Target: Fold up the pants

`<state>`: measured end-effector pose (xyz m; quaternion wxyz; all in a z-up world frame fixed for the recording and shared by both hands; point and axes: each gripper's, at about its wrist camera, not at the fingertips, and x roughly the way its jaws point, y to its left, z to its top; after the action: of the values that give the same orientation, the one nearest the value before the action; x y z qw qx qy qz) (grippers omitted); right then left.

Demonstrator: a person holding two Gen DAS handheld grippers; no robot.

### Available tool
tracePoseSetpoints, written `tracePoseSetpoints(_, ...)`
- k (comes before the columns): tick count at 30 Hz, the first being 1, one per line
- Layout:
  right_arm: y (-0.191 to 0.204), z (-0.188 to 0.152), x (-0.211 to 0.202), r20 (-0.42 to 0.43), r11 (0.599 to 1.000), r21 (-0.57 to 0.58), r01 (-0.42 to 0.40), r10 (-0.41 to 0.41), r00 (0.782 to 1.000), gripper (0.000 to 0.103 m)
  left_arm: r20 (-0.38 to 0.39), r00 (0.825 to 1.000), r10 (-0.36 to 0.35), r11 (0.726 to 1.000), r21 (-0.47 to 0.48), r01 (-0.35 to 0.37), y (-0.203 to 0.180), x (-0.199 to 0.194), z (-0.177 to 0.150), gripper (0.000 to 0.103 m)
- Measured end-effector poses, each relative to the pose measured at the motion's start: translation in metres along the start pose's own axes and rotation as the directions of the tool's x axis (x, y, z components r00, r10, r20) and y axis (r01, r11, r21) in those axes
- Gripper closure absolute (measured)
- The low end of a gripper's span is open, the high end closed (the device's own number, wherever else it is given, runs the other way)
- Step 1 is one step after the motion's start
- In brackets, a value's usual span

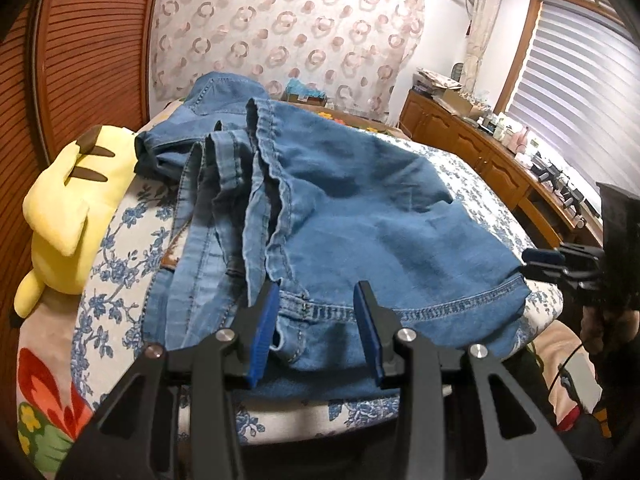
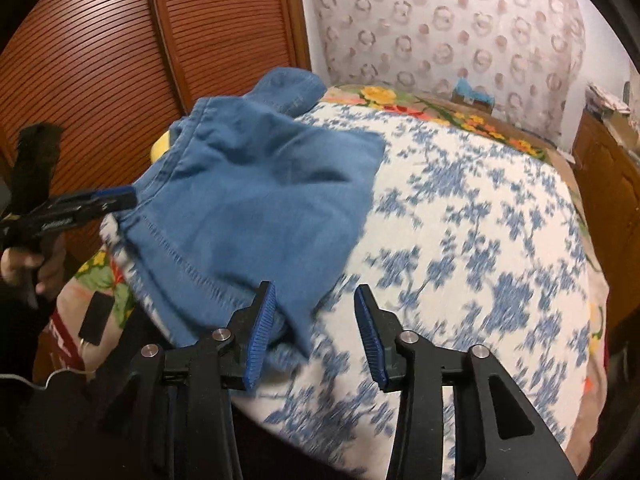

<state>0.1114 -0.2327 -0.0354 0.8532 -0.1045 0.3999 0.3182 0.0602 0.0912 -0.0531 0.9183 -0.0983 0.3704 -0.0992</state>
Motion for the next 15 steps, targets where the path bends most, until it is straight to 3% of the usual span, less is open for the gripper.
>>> tracePoseSetpoints(3, 0.006, -0.001, 0.009, -0.013, 1.0, -0.016, 0.001, -0.002, 1.0, 0.077, -0.004, 1.0, 0.003, 1.0, -0.005, -0.003, 0.002, 0.002, -0.002, 0.066)
tracePoseSetpoints(5, 0.008, -0.001, 0.012, -0.015, 1.0, -0.02, -0.012, 0.011, 1.0, 0.095, -0.008, 1.0, 0.005, 1.0, -0.01, -0.005, 0.003, 0.004, -0.003, 0.066)
tracePoseSetpoints(7, 0.009, -0.001, 0.009, -0.005, 1.0, -0.016, -0.012, 0.012, 1.0, 0.102, -0.01, 1.0, 0.01, 1.0, -0.011, -0.01, 0.003, 0.006, -0.004, 0.066)
tracePoseSetpoints(12, 0.014, -0.014, -0.024, 0.029, 0.999, 0.015, -0.052, 0.052, 0.998, 0.103, -0.011, 1.0, 0.003, 1.0, -0.008, -0.004, 0.0, 0.006, -0.008, 0.066)
tracePoseSetpoints(15, 0.02, -0.027, -0.028, -0.005, 0.998, 0.019, -0.057, 0.057, 0.998, 0.103, -0.014, 1.0, 0.003, 1.0, -0.004, -0.003, -0.001, 0.006, -0.01, 0.066)
